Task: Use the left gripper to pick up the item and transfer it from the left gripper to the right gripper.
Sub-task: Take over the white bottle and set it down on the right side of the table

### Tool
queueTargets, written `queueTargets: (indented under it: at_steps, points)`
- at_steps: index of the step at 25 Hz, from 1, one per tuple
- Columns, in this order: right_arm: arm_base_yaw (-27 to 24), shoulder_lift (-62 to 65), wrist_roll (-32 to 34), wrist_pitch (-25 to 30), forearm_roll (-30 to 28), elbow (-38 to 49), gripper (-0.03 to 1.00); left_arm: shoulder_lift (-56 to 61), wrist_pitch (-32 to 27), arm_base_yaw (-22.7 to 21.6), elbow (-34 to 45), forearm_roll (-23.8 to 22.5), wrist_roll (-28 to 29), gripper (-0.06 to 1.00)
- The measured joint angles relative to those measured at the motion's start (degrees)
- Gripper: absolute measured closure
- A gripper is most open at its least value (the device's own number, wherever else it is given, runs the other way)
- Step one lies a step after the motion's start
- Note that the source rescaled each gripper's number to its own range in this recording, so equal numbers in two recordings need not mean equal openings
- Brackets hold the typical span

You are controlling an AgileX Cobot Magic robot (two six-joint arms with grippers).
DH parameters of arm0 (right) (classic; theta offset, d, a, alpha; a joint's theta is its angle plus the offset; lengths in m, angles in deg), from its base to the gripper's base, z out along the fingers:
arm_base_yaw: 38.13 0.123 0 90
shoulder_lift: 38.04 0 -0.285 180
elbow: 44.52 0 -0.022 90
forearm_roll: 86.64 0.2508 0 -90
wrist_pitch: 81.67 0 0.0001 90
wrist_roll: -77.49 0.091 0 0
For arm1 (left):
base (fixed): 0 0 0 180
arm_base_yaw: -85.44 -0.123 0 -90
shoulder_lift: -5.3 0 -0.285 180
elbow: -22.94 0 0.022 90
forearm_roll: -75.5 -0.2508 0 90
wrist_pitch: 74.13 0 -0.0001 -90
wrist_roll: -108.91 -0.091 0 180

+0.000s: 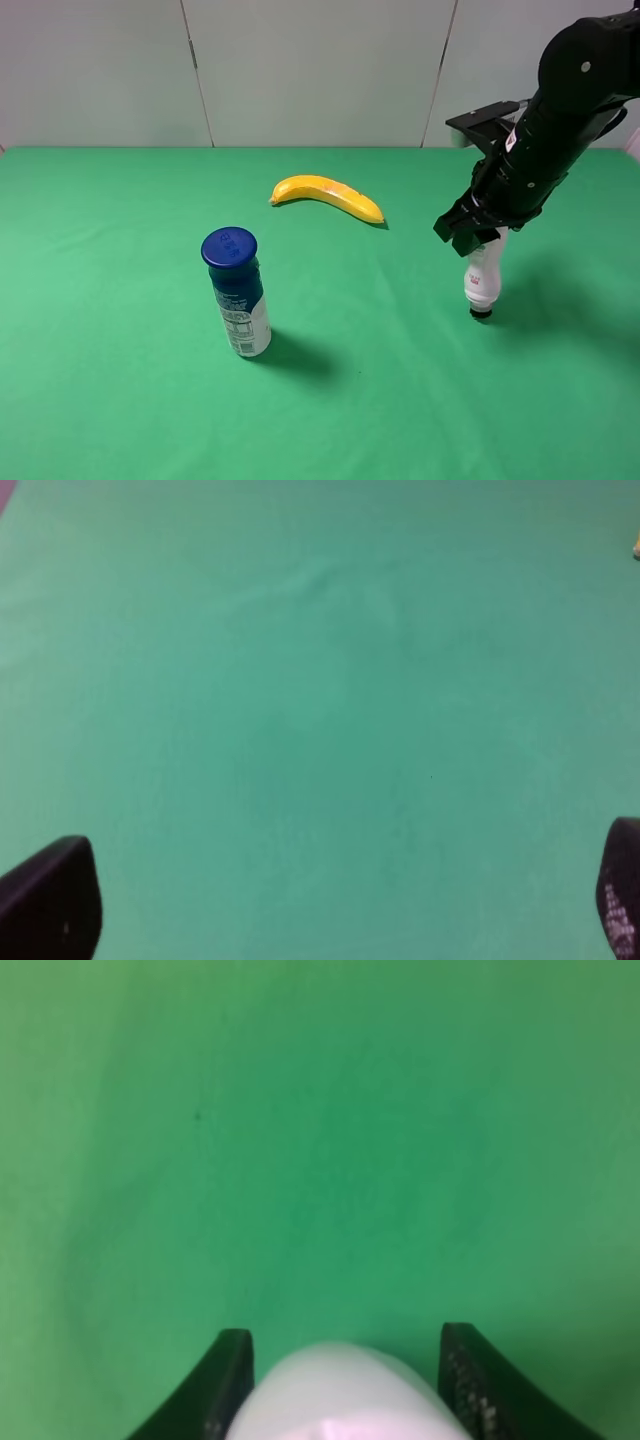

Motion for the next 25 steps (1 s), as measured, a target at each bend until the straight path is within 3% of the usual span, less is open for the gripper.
queueTargets:
  at_steps: [23,24,25]
  points:
    - [0.0,-6.4,2.2,-6.2,0.6,-0.7,0.97,0.0,0.0,0.0,0.0,0.0,0.0,-0.05]
    - [0.0,-6.5,2.3,-6.2,0.6,-0.7,0.84,0.0,0.0,0.0,0.0,0.0,0.0,-0.05]
    - [0.0,-6.5,2.4,-6.0,0.6,-0.6,0.63,0.0,0.0,0.0,0.0,0.0,0.0,-0.05]
